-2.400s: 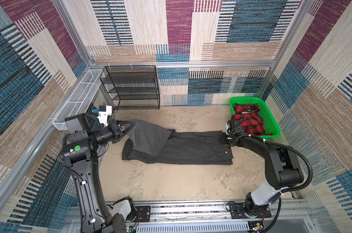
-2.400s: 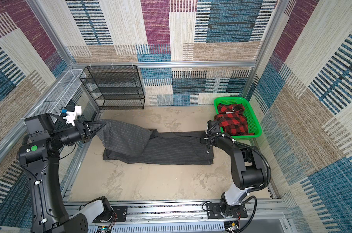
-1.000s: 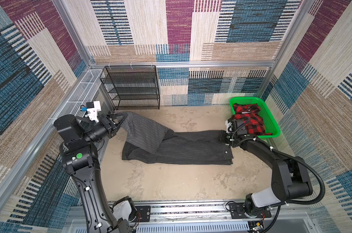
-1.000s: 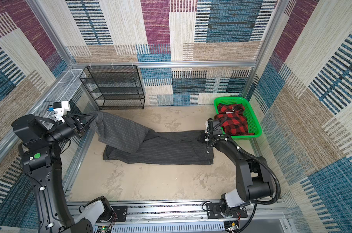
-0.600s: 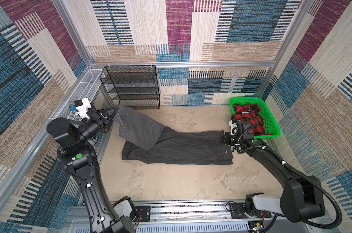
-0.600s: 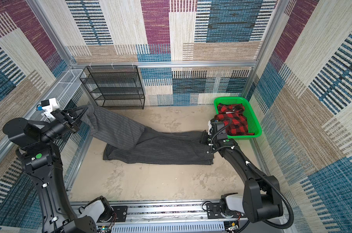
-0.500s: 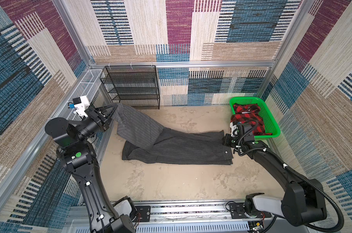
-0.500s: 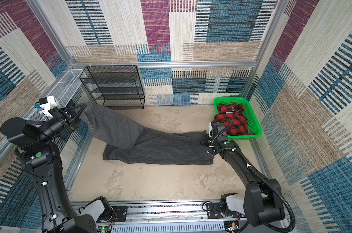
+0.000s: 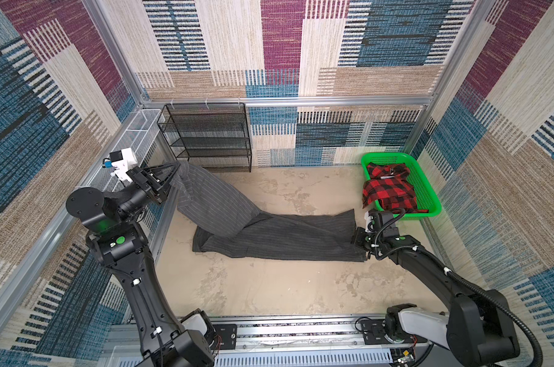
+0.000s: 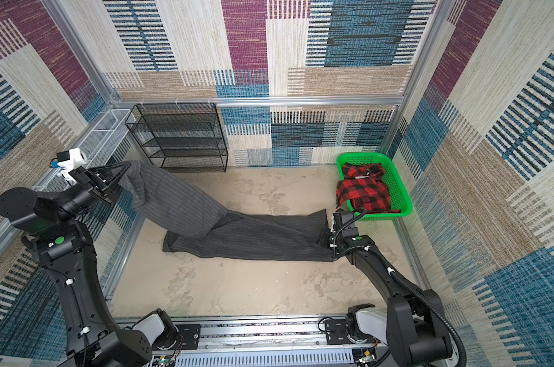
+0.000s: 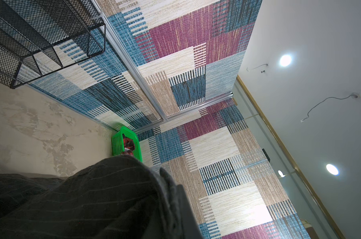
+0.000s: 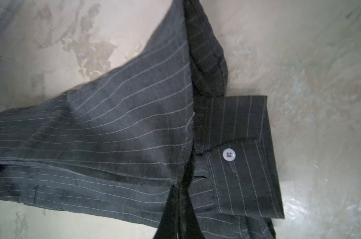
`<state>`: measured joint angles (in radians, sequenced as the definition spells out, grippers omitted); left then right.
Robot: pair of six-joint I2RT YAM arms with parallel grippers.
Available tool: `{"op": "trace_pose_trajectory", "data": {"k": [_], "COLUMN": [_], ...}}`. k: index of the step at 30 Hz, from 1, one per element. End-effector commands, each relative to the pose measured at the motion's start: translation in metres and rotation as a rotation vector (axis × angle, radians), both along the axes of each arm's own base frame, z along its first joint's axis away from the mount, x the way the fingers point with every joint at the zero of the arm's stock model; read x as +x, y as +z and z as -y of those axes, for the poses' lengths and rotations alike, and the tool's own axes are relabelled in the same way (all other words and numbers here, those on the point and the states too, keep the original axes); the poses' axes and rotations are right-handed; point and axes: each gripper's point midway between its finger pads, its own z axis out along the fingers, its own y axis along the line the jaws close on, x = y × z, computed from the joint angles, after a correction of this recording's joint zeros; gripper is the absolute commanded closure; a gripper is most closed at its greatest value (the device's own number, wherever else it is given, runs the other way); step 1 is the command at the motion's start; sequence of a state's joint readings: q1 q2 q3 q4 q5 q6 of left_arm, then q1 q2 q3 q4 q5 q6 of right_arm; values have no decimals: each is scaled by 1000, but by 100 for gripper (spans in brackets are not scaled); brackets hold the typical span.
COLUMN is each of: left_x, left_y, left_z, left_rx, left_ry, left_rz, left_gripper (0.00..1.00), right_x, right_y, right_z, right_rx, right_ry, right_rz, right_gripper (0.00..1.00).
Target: Fold and stack the long sleeve shirts
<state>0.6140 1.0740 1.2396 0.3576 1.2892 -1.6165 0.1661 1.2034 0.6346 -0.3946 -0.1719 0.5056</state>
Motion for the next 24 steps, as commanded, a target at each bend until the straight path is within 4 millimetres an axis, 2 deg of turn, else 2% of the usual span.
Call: {"op": "trace_pose_trajectory", "data": {"k": [1,4,6,8,10,15,18,20,24], "left_x": [-4,-3,-2,-1,-1,-2,-5,-8,-17], "left_y": [9,12,13,11,11,18,18,14,-6], "left_z": [3,3,2,3,3,7,11,14,23], "left_rx": [23,30,30,33,39,63,70,70,71], "left_ry": [-21,-23,-22,-25,-25,-31,-38,-43,-46], "left_rz": [44,51,50,46,41,54,59,54,23], "left_gripper": [100,100,100,100,100,100,100,100,100], "right_x": [0,4,8,14,22,36,47,57,79], "right_y": [-11,-17,-16,-5,16,78,102,108,96], "right_z": [7,7,4,2,2,3,1,-2,-21], "right_rx": [-19,-24,-21,-17,-15,-29,-40,-43,-34], "right_ry": [-51,-52,-43,-36,-34,-36,-20,-7,50], "right_rz": [-25,-40,-46,-28,13,132,172,191,173], "right_gripper": [97,92,82,70,62,56,55,55,57]}}
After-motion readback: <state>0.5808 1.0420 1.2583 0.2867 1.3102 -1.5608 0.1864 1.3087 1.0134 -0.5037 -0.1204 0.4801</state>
